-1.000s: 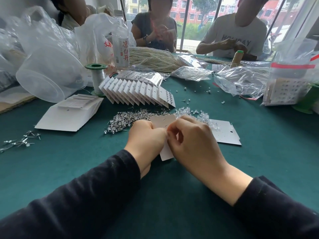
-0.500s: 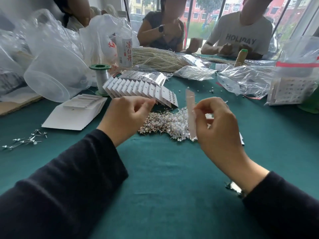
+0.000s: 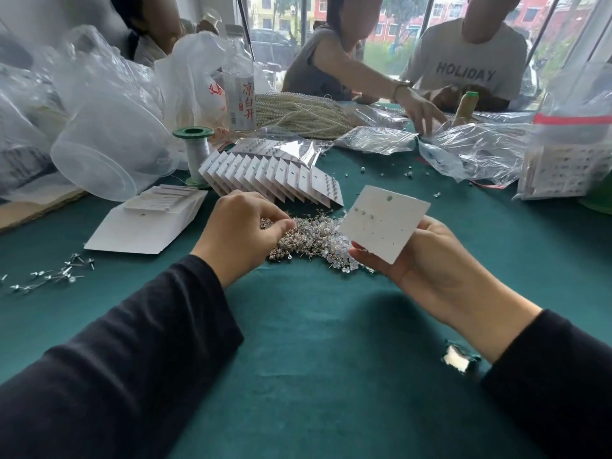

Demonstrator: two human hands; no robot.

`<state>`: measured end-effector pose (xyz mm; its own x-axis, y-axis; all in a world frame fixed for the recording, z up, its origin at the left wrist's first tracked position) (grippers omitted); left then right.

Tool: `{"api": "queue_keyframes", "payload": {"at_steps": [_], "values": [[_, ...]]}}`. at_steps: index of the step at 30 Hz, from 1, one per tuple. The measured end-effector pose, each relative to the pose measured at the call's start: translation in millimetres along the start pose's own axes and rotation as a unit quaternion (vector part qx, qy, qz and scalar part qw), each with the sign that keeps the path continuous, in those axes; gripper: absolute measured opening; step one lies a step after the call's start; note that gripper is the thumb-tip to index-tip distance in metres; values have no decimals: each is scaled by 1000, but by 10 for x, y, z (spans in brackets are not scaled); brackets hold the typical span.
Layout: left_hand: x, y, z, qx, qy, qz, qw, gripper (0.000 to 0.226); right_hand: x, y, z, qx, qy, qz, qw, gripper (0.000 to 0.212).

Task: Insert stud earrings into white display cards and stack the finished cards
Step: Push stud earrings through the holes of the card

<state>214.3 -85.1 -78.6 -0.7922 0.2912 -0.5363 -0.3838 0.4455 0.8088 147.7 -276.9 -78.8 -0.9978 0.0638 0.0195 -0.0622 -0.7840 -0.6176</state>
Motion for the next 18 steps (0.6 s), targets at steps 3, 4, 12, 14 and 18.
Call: {"api": "queue_keyframes", "payload": {"at_steps": [3,4,12,14,18], "values": [[7,30,-23,-15,0,-14,1000,24,9,6,18,6,-16,7,1000,25],[13,45,-46,-17,3,-14,1000,32,12,6,22,13,-19,8,1000,25],[227,175,-622,116,-55,34,991,21,65,-36,-22,6,-25,40,999,22],[273,161,-689,145,-50,56,987,15,88,-54,-40,20,-12,46,999,17],[292,143,-715,149,-57,62,985,11,113,-68,-39,30,10,37,999,14]]}}
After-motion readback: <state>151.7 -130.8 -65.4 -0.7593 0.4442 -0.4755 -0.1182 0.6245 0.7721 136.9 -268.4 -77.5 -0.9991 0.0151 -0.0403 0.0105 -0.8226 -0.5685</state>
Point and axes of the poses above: each hand's wrist, its own x-axis away from the middle knuckle, its own y-axis out of the back of the hand, z = x × y, the point moved 1 cm from there along -x, towards the middle knuckle, and after that the axes turned 14 degrees about -x, right-handed, at the moved point
